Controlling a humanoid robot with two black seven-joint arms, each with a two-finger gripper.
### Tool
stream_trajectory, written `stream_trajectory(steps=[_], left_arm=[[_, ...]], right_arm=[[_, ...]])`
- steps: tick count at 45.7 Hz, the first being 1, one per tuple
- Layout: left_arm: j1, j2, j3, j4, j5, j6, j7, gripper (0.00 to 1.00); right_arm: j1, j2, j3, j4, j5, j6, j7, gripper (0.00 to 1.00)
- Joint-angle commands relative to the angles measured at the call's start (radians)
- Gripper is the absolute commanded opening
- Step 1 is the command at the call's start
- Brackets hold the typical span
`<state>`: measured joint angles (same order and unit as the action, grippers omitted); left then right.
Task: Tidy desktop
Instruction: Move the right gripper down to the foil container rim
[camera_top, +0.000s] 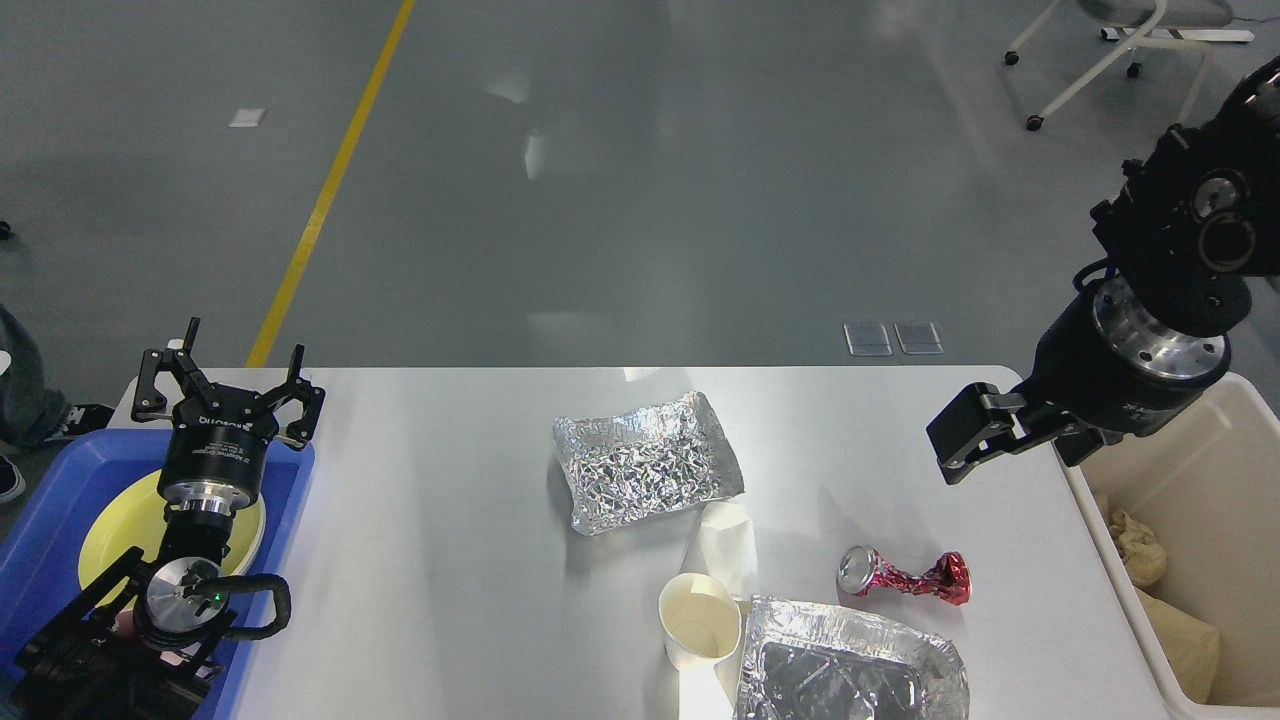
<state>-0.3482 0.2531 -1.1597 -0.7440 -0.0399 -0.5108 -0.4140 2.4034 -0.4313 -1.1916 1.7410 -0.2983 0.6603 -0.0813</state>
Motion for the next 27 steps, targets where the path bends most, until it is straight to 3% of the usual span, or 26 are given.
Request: stream_trajectory(steps=[1,9,14,22,27], left_arm=[[-0.002,0.000,-0.001,0.000,0.000,0.000,0.001,0.97],[-0.002,0.000,0.000,0.000,0.000,0.000,0.001,0.97],[0.000,0.000,-0.001,0.000,0.000,0.000,0.001,0.97],[0.000,0.000,0.000,0.000,0.000,0.000,0.001,0.97],[-0.002,0.000,-0.001,0.000,0.000,0.000,0.001,0.97]], right_arm=[[-0.003,-0.001,-0.006,-0.003,0.001,-0.004,0.000,0.98],[-0.023,-0.006,-0.045,-0.001,0.033,-0.016,0.000,0.98],[-0.069,-0.007,-0.069,-0.001,0.106,-0.085,-0.005,0.98],[-0.176,-0.021,-0.111,0.002,0.225,-0.248,-0.080,0.98],[-0.266,-0.026,-0.100,0.003,0.242,-0.266,-0.083,0.98]])
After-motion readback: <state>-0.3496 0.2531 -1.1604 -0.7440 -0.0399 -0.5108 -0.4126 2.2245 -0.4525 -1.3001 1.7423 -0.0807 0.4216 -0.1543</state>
